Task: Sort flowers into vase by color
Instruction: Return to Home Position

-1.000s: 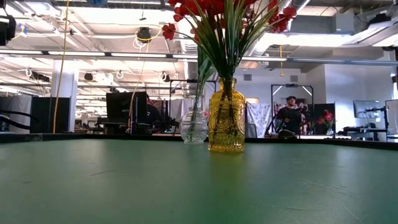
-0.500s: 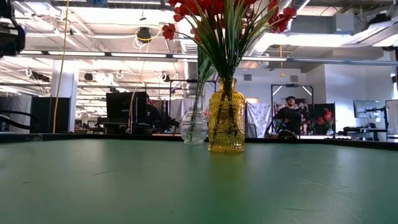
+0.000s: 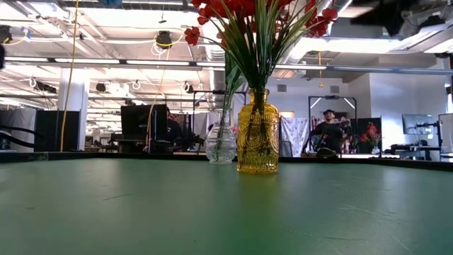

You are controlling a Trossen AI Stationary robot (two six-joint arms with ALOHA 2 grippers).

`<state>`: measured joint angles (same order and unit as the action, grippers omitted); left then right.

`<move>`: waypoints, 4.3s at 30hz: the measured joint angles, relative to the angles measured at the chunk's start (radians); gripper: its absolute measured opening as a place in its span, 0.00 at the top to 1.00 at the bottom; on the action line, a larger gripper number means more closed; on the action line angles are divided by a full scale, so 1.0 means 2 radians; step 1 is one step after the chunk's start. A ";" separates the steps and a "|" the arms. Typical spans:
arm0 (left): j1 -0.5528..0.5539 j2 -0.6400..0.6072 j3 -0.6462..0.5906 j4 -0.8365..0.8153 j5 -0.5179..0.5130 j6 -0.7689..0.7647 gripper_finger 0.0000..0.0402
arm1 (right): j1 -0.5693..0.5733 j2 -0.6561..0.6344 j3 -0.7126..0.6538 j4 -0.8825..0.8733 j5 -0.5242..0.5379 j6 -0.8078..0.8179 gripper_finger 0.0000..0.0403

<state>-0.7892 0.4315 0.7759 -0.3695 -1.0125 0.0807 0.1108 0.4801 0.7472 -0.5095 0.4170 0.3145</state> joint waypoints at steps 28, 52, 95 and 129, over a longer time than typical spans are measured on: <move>0.349 -0.137 -0.231 0.128 0.344 -0.041 1.00 | -0.021 -0.117 -0.336 0.305 -0.040 -0.012 0.60; 0.349 -0.210 -0.326 0.127 0.360 -0.070 1.00 | -0.020 -0.116 -0.368 0.343 -0.093 -0.014 0.96; 0.349 -0.209 -0.325 -0.008 0.346 -0.148 1.00 | -0.021 -0.116 -0.368 0.282 -0.091 -0.053 0.91; 0.349 -0.209 -0.325 -0.008 0.346 -0.147 1.00 | -0.021 -0.116 -0.368 0.281 -0.090 -0.052 0.91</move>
<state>-0.0906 0.0128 0.1253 -0.3847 -0.3212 -0.2142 0.0692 0.2481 0.0109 0.0525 0.2375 0.2100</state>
